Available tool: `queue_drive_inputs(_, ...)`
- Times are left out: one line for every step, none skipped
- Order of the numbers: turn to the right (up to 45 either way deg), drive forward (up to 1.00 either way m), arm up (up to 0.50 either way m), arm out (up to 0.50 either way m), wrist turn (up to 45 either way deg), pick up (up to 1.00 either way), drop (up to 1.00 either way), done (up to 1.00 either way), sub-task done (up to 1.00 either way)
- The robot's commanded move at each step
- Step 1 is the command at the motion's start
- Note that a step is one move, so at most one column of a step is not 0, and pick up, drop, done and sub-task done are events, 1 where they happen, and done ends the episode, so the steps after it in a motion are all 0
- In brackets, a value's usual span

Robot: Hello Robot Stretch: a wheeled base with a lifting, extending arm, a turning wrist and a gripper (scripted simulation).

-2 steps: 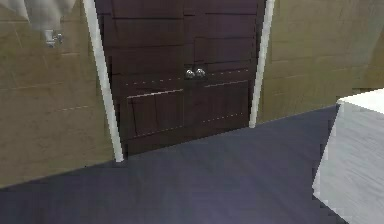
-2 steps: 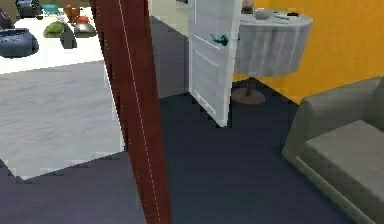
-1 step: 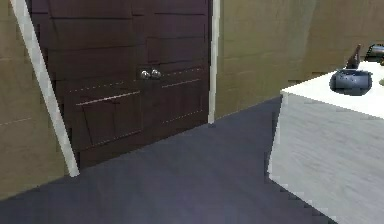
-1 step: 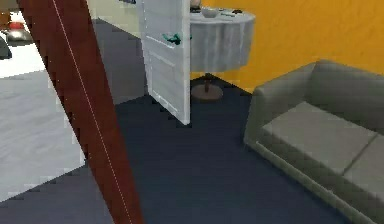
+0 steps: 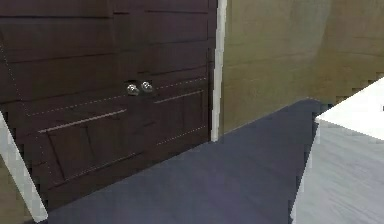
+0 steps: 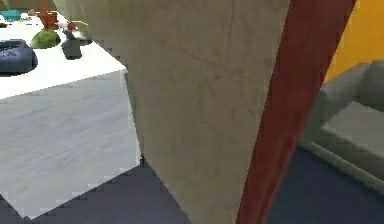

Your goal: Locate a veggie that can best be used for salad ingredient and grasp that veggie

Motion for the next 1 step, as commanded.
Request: queue_drive_inputs(6.0, 0.0, 0.0, 0.0, 0.0, 0.0, 0.0, 0.0, 0.0)
